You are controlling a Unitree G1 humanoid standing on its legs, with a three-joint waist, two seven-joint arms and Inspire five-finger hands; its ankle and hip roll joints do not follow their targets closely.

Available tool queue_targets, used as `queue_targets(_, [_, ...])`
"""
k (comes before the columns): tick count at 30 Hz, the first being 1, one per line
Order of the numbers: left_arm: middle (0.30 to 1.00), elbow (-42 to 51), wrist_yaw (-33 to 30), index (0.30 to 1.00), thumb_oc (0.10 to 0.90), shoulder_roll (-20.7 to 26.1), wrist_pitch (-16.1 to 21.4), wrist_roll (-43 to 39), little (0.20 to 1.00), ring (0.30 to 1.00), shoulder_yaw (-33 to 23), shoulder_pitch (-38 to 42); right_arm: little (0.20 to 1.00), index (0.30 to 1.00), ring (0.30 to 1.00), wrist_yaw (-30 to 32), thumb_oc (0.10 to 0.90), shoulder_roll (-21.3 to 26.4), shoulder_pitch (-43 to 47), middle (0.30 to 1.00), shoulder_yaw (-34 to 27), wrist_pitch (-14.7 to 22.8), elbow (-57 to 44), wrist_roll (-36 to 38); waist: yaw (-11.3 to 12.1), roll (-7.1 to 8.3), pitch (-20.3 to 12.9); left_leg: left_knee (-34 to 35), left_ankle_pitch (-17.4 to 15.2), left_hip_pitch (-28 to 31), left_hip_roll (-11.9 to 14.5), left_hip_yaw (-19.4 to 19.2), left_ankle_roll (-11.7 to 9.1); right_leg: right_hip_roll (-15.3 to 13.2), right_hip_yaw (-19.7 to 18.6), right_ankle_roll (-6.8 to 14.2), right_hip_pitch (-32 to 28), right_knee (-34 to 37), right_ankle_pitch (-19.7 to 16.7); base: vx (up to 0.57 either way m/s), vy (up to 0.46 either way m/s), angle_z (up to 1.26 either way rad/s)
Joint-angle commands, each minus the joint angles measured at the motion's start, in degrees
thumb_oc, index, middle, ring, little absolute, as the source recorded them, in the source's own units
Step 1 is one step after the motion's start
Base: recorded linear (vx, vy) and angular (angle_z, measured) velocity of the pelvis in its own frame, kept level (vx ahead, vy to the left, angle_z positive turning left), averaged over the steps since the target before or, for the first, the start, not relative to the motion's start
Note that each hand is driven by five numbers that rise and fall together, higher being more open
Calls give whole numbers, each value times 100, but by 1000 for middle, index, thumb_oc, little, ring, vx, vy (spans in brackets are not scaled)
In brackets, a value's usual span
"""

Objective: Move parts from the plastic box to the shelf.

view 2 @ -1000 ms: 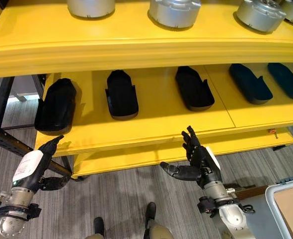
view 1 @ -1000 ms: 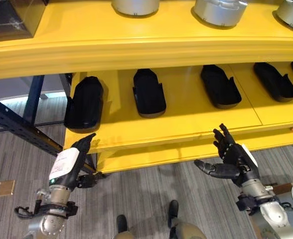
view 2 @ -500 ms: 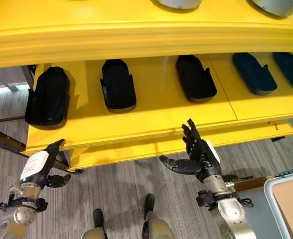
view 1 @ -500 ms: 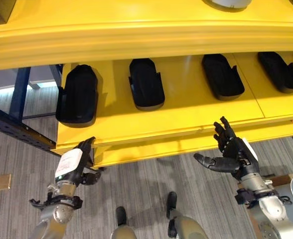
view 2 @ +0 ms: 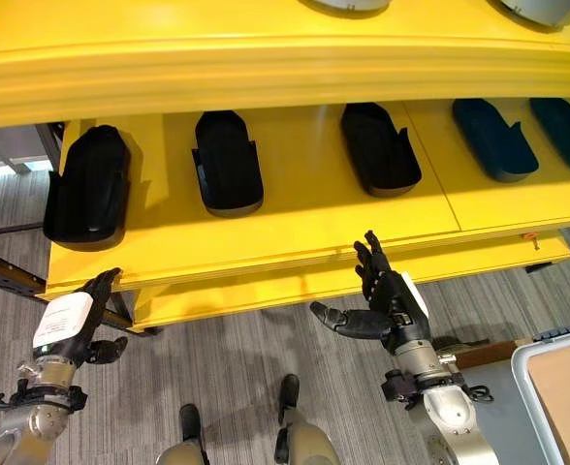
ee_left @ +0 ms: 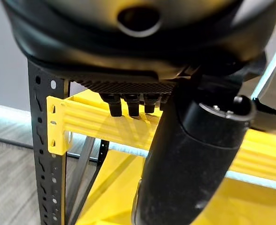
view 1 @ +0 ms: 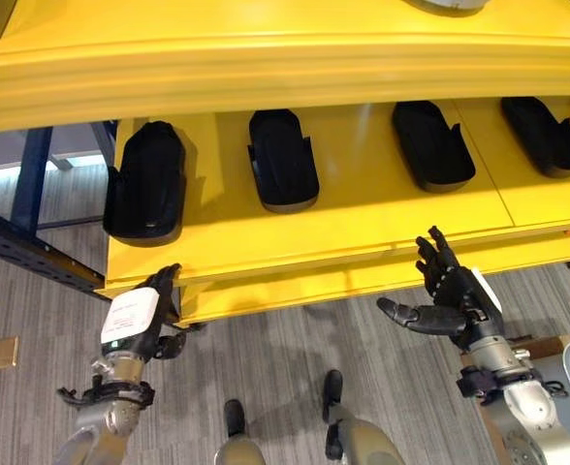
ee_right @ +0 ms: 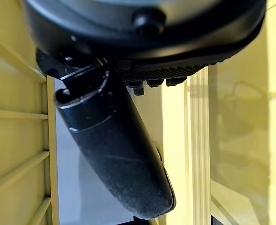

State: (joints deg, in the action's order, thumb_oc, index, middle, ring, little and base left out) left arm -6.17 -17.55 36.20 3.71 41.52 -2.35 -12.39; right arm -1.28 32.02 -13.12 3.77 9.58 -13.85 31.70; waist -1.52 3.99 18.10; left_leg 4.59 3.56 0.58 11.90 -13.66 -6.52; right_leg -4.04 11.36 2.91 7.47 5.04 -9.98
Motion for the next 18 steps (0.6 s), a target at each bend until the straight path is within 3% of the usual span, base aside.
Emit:
queue_targets(1, [1000, -582, -805, 1000, 900, 763, -197, 453, 1000, 1000, -426, 632, 1000, 1000, 1000, 15, 900, 59, 537, 1000, -119, 649, -634, 98, -76, 288, -131, 41, 126, 159, 175, 37, -100, -216, 26, 362, -687, -64, 610, 0, 0, 0])
queue_targets(13, [1000, 412, -818, 1000, 900, 1164, 65, 962, 1000, 1000, -924, 30, 1000, 1000, 1000, 120, 900, 49, 461, 1000, -256, 668, -645, -55, -23, 223, -58, 41, 86, 157, 131, 78, -56, -268, 43, 375, -684, -70, 610, 0, 0, 0])
queue_targets(18, [1000, 371, -828, 1000, 900, 1133, 53, 913, 1000, 1000, -970, -40, 1000, 1000, 1000, 137, 900, 49, 455, 1000, -254, 662, -628, -80, -29, 201, -57, 41, 79, 161, 118, 90, -46, -280, 53, 373, -687, -75, 613, 0, 0, 0])
